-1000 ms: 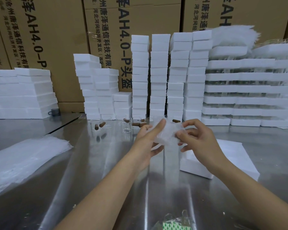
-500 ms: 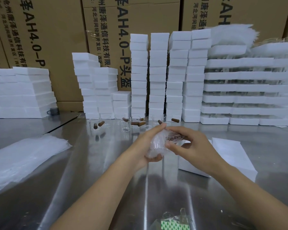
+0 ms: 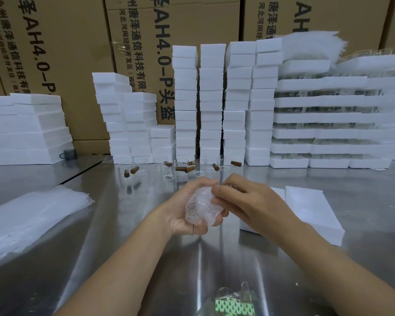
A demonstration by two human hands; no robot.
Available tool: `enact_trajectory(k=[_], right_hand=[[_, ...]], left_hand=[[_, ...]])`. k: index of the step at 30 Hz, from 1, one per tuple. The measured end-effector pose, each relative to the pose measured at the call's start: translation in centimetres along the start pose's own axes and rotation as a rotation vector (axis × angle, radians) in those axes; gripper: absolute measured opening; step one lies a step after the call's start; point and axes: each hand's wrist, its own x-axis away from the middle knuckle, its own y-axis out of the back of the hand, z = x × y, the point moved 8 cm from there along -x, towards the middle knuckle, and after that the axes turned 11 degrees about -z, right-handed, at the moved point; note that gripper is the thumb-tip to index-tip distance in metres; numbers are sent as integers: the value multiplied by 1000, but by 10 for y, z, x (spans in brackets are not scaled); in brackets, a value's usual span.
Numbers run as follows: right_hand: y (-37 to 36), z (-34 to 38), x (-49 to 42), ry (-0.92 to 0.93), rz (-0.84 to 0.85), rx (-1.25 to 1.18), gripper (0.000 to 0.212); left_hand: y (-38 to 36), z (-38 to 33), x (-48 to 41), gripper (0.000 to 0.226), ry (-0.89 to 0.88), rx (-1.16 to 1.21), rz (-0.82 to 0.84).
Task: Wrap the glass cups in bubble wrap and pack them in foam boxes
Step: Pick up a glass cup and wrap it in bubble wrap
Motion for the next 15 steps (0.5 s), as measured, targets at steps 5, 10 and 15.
enact_trajectory(k=[5,10,15], right_hand=[[1,13,-2,84,-9,8,23],[-8,-14,4,-376,63,-165,49],[-14,-44,20,-531,167,-266,57]], left_hand=[[0,-2,6,48,-67,-164,71],[-3,-2,13,45,-84,-246,195],[1,-5,11,45,-117,-289,145]])
